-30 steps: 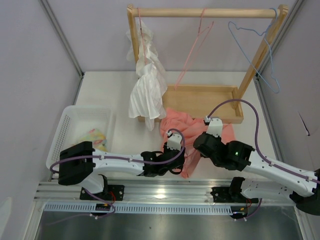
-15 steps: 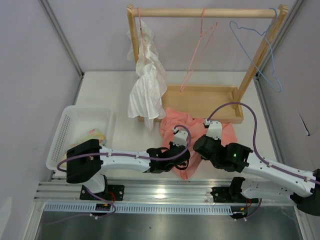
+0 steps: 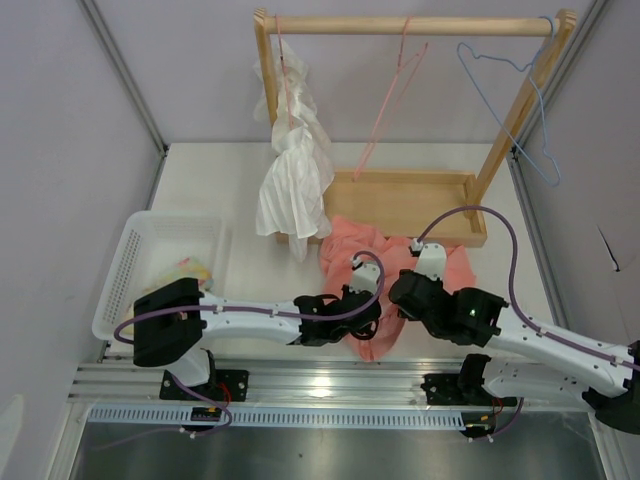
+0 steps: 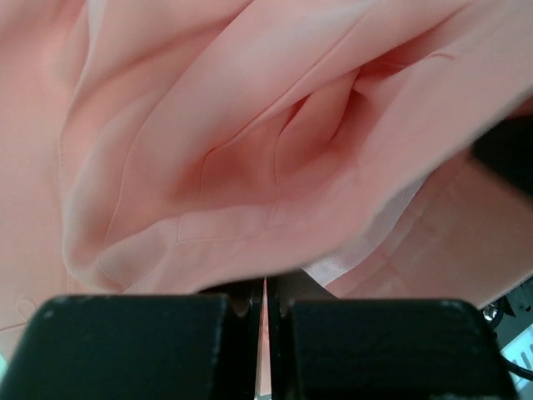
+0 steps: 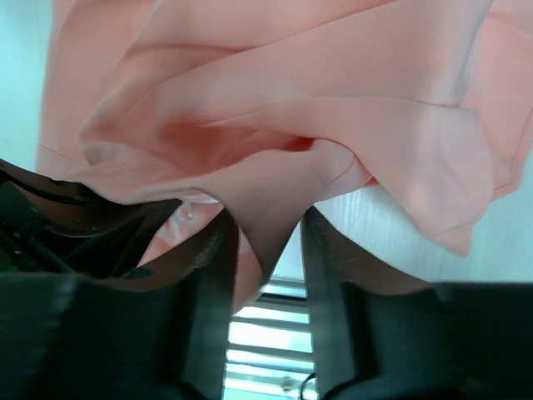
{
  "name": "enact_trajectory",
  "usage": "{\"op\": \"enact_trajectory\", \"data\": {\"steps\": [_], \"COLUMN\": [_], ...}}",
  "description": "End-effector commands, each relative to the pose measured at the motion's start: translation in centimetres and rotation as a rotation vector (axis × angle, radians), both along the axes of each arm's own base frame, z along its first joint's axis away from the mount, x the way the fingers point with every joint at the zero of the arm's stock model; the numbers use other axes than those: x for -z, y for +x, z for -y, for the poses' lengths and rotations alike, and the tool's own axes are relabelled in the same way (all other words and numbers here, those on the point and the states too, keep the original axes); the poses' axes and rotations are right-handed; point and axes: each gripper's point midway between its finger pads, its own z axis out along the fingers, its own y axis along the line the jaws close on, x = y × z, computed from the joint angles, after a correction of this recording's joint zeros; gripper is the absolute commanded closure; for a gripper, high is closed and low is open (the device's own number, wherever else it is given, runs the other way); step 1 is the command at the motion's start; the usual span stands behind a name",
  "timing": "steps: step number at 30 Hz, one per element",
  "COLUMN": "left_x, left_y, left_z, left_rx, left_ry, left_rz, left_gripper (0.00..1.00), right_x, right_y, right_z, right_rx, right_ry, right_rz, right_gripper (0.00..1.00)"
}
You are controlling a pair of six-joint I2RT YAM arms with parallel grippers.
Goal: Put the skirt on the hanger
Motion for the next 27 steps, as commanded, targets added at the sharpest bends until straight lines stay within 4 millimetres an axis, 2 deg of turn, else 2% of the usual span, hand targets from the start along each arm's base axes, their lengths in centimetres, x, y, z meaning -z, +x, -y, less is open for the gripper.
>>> {"op": "enact_trajectory", "data": {"steps": [1, 3, 5, 7, 8, 9, 12, 14, 17, 21, 24, 25, 26, 27], "left_x": [-3.4, -3.8, -3.4, -3.7, -3.3, -3.5, -2.5, -1.8, -1.1, -1.1, -1.1, -1.2, -1.3, -1.3], "left_y": [0.7, 0.8, 0.9, 1.2, 1.2, 1.9, 2.0, 2.3, 2.5, 2.6, 2.7, 2.8, 2.8, 2.8], "left_z": [2.0, 2.3, 2.2, 2.6, 2.3, 2.6, 2.5, 2.7, 2.8, 3.2, 3.3, 3.4, 3.4, 3.4], "left_rx": [0.049, 0.066, 0.086, 0.102, 0.102, 0.094, 0.103, 0.109, 0.109, 0.120, 0.123, 0.124, 0.125, 0.125], "left_ry": [-0.076, -0.084, -0.076, -0.079, -0.054, -0.052, -0.020, -0.014, -0.011, -0.015, -0.011, -0.013, -0.015, -0.013], "left_rz": [0.002, -0.025, -0.068, -0.092, -0.111, -0.117, -0.152, -0.180, -0.196, -0.206, -0.208, -0.207, -0.207, -0.208], "left_gripper": [1.00, 1.00, 1.00, 1.00, 1.00, 1.00, 1.00, 1.00, 1.00, 1.00, 1.00, 1.00, 1.00, 1.00], "right_x": [-1.4, -1.9, -2.6, -3.1, -3.4, -3.6, -3.4, -3.4, -3.2, -0.5, 2.1, 2.3, 3.6, 4.0], "right_y": [-0.1, -0.5, -1.0, -2.0, -2.4, -3.3, -4.0, -4.6, -5.5, -6.4, -6.5, -6.3, -6.3, -5.9], "right_z": [0.2, 0.2, 0.1, -0.8, -1.2, -2.0, -2.8, -2.8, -4.3, -7.0, -7.0, -8.0, -7.9, -8.2], "right_rx": [0.020, 0.015, 0.015, -0.026, -0.022, -0.063, -0.049, -0.057, -0.084, -0.095, -0.067, -0.070, -0.078, -0.073], "right_ry": [0.057, 0.071, 0.108, 0.142, 0.175, 0.192, 0.203, 0.174, 0.185, 0.210, 0.180, 0.222, 0.216, 0.234], "right_rz": [0.033, 0.040, 0.042, 0.042, 0.048, 0.045, 0.038, 0.052, 0.044, -0.021, -0.037, -0.029, -0.034, -0.037], "right_gripper": [0.53, 0.40, 0.36, 0.42, 0.47, 0.55, 0.60, 0.59, 0.59, 0.59, 0.58, 0.57, 0.57, 0.59]}}
